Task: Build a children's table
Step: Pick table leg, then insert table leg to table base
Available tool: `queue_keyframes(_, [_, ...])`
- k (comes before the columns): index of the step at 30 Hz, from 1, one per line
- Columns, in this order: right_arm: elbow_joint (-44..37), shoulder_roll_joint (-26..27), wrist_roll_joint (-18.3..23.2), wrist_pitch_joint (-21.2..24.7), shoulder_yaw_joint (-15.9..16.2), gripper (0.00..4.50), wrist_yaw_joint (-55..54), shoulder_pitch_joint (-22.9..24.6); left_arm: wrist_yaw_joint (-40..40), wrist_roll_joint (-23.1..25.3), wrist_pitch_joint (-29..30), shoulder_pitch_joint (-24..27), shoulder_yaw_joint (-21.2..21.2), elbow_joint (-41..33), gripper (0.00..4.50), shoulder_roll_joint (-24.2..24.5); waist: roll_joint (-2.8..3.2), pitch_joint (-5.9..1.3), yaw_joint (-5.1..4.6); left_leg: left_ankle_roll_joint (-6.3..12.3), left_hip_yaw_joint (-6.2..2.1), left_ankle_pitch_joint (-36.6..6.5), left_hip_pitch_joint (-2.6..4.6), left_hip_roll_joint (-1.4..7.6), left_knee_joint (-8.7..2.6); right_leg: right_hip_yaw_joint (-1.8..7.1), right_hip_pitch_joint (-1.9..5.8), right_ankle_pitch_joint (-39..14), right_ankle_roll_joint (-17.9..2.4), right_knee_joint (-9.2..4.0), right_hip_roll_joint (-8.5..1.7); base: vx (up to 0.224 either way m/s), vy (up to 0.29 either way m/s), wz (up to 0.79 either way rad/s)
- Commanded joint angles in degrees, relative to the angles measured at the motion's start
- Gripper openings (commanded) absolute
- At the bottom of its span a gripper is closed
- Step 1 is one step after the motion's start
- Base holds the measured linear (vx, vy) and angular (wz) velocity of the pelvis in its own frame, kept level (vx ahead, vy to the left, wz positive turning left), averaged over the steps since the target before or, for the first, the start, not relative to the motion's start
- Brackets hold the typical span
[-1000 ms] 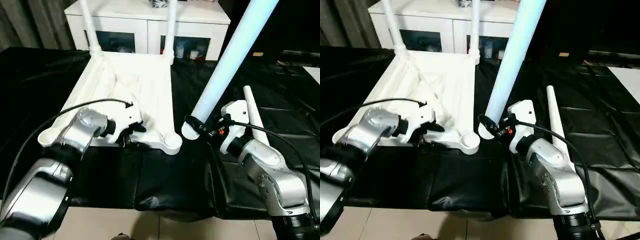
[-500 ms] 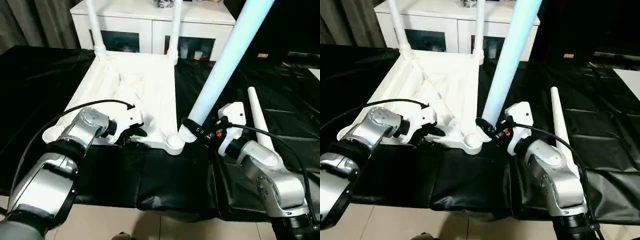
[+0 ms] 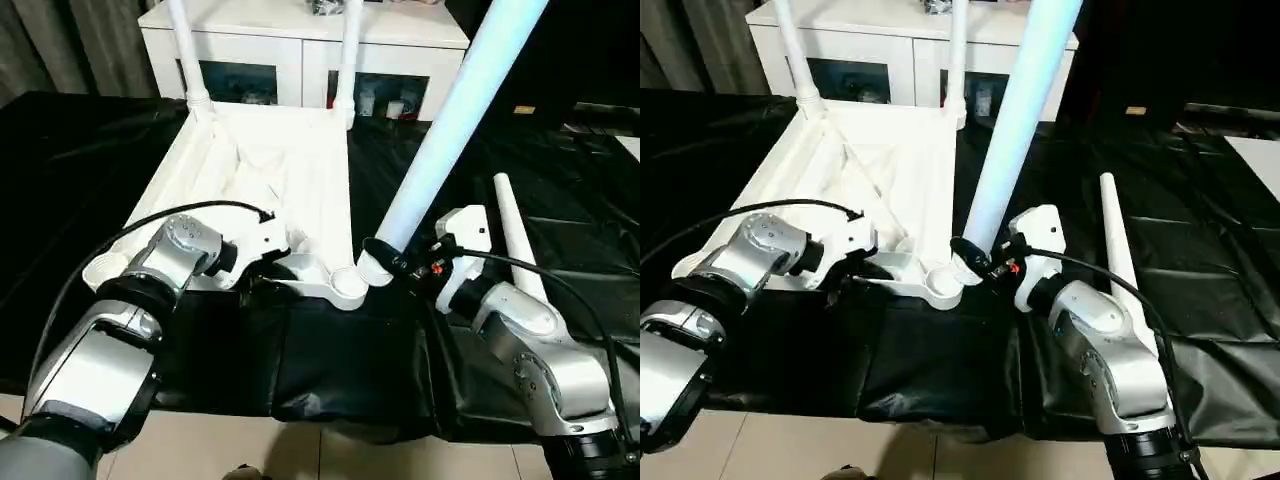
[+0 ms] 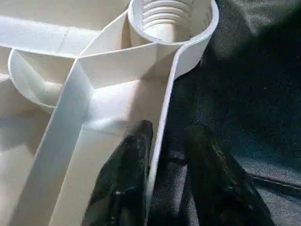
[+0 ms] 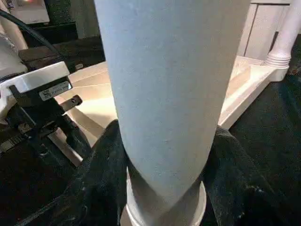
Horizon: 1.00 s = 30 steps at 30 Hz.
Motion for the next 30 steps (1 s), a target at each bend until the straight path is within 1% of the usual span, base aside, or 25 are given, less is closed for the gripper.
queue_keyframes(1, [-1.8,-0.3,0.5,0.6,0.0,1.89,0.4,0.1,-2.0,1.2,-0.4,-0.4,-0.6,0.9,1.03,-0.1,0.27,-3.64,0.10,0.95,-1.20,-8.3,1.26,3.71,-4.37,2.83,2.55,5.9,-16.1,-3.80,-5.59,0.000,0.000,0.00])
queue_keyframes(2, [-1.8,-0.3,0.5,0.5,-0.1,1.89,0.4,0.1,-2.1,1.1,-0.4,-0.3,-0.5,0.9,0.90,-0.2,0.40,-3.68,0.12,1.10,-1.18,-7.7,1.26,3.72,-4.34,2.81,2.53,7.0,-16.1,-3.70,-5.56,0.000,0.000,0.00])
queue_keyframes(3, [-1.8,-0.3,0.5,0.5,-0.1,1.89,0.4,0.1,-2.1,1.1,-0.4,-0.3,-0.4,0.9,0.80,-0.2,0.30,-3.72,0.11,1.33,-1.14,-7.3,1.25,3.69,-4.29,2.79,2.59,8.1,-16.2,-3.63,-5.53,0.000,0.000,0.00])
queue_keyframes(6, [-1.8,-0.2,0.5,0.5,0.0,1.89,0.3,0.2,-2.5,1.0,-0.2,0.4,-0.1,0.4,0.61,-0.4,0.44,-3.88,0.16,2.07,-1.13,-5.9,1.26,3.70,-4.19,2.71,2.67,10.5,-16.6,-3.43,-5.57,0.000,0.000,0.00])
queue_keyframes(7, [-1.8,-0.2,0.4,0.5,0.1,1.89,0.3,0.3,-2.7,0.8,-0.1,0.8,0.0,0.1,0.46,-0.5,0.39,-3.90,0.13,2.22,-1.12,-5.6,1.23,3.70,-4.17,2.70,2.70,11.1,-16.7,-3.41,-5.54,0.000,0.000,0.00])
queue_keyframes(10, [-2.2,0.2,0.6,1.2,0.2,1.89,-0.2,0.6,-3.3,0.4,0.5,3.5,-0.1,-2.4,0.29,-0.4,0.53,-3.90,0.09,2.49,-1.12,-5.4,1.25,3.80,-4.19,2.64,2.71,12.2,-17.0,-3.36,-5.55,0.000,0.000,0.00])
queue_keyframes(11, [-2.5,0.3,0.7,1.8,0.2,1.89,-0.6,0.8,-3.5,0.3,1.4,5.6,-0.3,-4.5,0.25,-0.2,0.56,-3.94,0.09,2.55,-1.12,-5.3,1.30,3.83,-4.19,2.64,2.73,12.4,-17.2,-3.32,-5.54,0.000,0.000,0.00])
queue_keyframes(12, [-2.5,0.3,0.7,1.8,0.2,1.89,-0.6,0.8,-3.5,0.3,1.4,5.6,-0.3,-4.5,0.25,-0.2,0.77,-3.87,-0.02,2.44,-1.16,-5.4,1.19,3.97,-4.28,2.61,2.77,12.6,-17.4,-3.28,-5.56,0.000,0.000,0.00])
queue_keyframes(13, [-2.7,0.6,0.8,2.5,0.1,1.89,-1.2,1.0,-3.5,0.2,2.4,7.7,-0.6,-7.0,0.16,0.2,0.82,-3.97,-0.07,2.28,-1.16,-5.7,1.25,3.99,-4.26,2.63,2.85,12.8,-17.4,-3.21,-5.62,0.000,0.000,0.00])
queue_keyframes(14, [-3.4,1.1,1.7,4.4,-0.6,1.89,-2.3,1.4,-0.6,0.1,5.1,11.8,-0.3,-12.3,0.07,0.6,0.96,-3.90,-0.10,2.32,-1.09,-5.8,1.22,3.88,-4.23,2.67,2.75,12.8,-17.5,-3.30,-5.50,0.000,0.000,0.00])
queue_keyframes(15, [-3.4,1.1,1.7,4.4,-0.6,1.89,-2.3,1.4,-0.6,0.1,5.2,11.8,-0.2,-12.4,0.07,0.6,0.83,-3.88,-0.16,2.37,-1.14,-6.1,1.20,4.11,-4.34,2.69,2.84,12.7,-17.3,-3.27,-5.64,0.000,0.000,0.00])
queue_keyframes(16, [-3.5,1.2,2.3,4.9,-0.9,1.89,-2.3,1.4,0.8,0.0,6.2,12.9,0.2,-13.9,0.07,0.6,0.90,-3.67,-0.23,2.33,-0.98,-7.1,1.30,3.98,-4.38,2.68,2.54,11.2,-17.3,-3.51,-5.48,0.000,0.000,0.00])
queue_keyframes(17, [-3.8,1.5,3.2,6.3,-1.4,1.89,-2.6,1.5,2.4,-0.8,8.3,14.9,1.1,-17.3,0.07,0.5,1.08,-3.53,-0.22,1.49,-0.99,-9.6,1.60,4.11,-4.65,2.70,2.61,6.7,-17.1,-3.86,-5.65,0.000,0.000,0.00])
queue_keyframes(18, [-4.0,1.5,4.3,7.6,-1.9,1.89,-2.6,1.6,4.6,-2.4,13.5,17.8,2.9,-23.1,0.07,0.1,0.89,-3.27,-0.43,0.49,-0.99,-11.7,1.52,4.26,-4.89,2.78,2.69,2.6,-16.8,-4.04,-5.70,0.000,0.000,0.00])
queue_keyframes(19, [-4.1,1.5,4.6,8.0,-2.0,1.89,-2.5,1.6,5.0,-2.9,15.1,18.8,3.4,-25.1,0.07,0.0,0.87,-3.03,-0.65,0.03,-1.02,-12.5,1.35,4.19,-5.07,2.80,2.55,-0.2,-16.3,-4.32,-5.48,0.000,0.000,0.00])
queue_keyframes(20, [-4.0,1.2,5.1,8.9,-2.2,1.89,-2.2,1.6,6.9,-3.5,18.6,21.5,4.4,-30.5,0.07,0.0,0.58,-3.08,-0.71,-0.14,-0.87,-12.8,1.54,4.08,-5.06,2.84,2.43,-1.7,-15.8,-4.59,-5.36,0.000,0.000,0.00])
queue_keyframes(21, [-4.0,1.2,5.1,9.0,-2.2,1.89,-2.2,1.6,7.1,-3.4,18.9,21.8,4.5,-31.0,0.07,0.1,0.80,-3.12,-0.82,-0.45,-0.98,-12.4,1.36,4.15,-5.05,2.90,2.52,-2.5,-15.5,-4.45,-5.56,0.000,0.000,0.00])
queue_keyframes(22, [-3.9,1.0,5.3,9.4,-2.3,1.89,-1.9,1.6,7.8,-3.2,19.8,23.1,4.6,-33.4,0.07,0.3,0.68,-3.16,-0.99,-0.48,-0.89,-11.9,1.33,4.00,-5.02,2.89,2.44,-3.0,-14.9,-4.61,-5.37,0.000,0.000,0.00])
queue_keyframes(23, [-3.3,0.6,5.5,9.8,-2.3,1.89,-1.3,1.4,9.0,-2.3,20.3,24.8,4.6,-36.2,0.02,0.6,0.37,-3.03,-1.24,-0.33,-0.84,-11.8,1.21,3.90,-5.05,2.92,2.37,-3.3,-14.7,-4.79,-5.28,0.000,0.000,0.00])
queue_keyframes(25, [-2.5,0.0,5.8,10.6,-2.1,1.88,-0.2,0.9,10.0,-1.6,22.3,27.9,4.5,-42.2,0.00,1.0,0.52,-2.93,-1.59,-0.28,-0.85,-12.5,1.26,3.85,-5.05,2.92,2.24,-5.1,-14.0,-4.93,-5.16,0.000,0.000,0.00])
queue_keyframes(26, [-2.0,-0.4,5.6,10.8,-1.9,1.88,0.4,0.5,10.2,-1.9,23.6,29.0,4.6,-44.9,0.00,0.8,0.34,-2.90,-1.72,-0.08,-0.92,-12.3,1.13,3.94,-5.09,2.92,2.29,-5.9,-13.6,-4.98,-5.28,0.000,0.000,0.00])
queue_keyframes(27, [-2.0,-0.4,5.6,10.8,-1.9,1.88,0.4,0.5,10.2,-1.9,23.6,29.0,4.6,-44.9,0.00,0.8,0.16,-2.91,-1.84,0.03,-0.82,-12.0,1.14,3.88,-5.05,2.92,2.23,-6.0,-13.6,-5.03,-5.17,0.000,0.000,0.00])
queue_keyframes(28, [-1.4,-0.7,5.7,11.2,-1.6,1.88,0.8,0.0,10.3,-2.6,25.6,30.1,4.6,-47.9,0.00,0.8,0.36,-2.99,-1.90,0.16,-0.77,-11.2,1.22,3.88,-4.93,2.92,2.12,-5.4,-13.6,-4.93,-5.12,0.000,0.000,0.00])
queue_keyframes(29, [-0.4,-1.5,6.1,12.0,-1.3,1.88,1.8,-1.0,10.4,-3.0,28.1,31.3,4.1,-51.8,0.00,1.2,0.32,-3.02,-1.94,0.52,-0.68,-10.1,1.19,3.76,-4.86,2.90,2.03,-4.3,-13.6,-5.00,-4.91,0.000,0.000,0.00])
queue_keyframes(30, [-0.1,-1.6,6.2,12.2,-1.2,1.88,2.1,-1.3,10.5,-3.0,28.6,31.4,3.9,-52.4,0.00,1.4,0.10,-3.12,-2.03,1.00,-0.79,-8.6,0.89,3.71,-4.83,2.79,2.29,-2.4,-13.9,-4.62,-4.89,0.000,0.000,0.00])
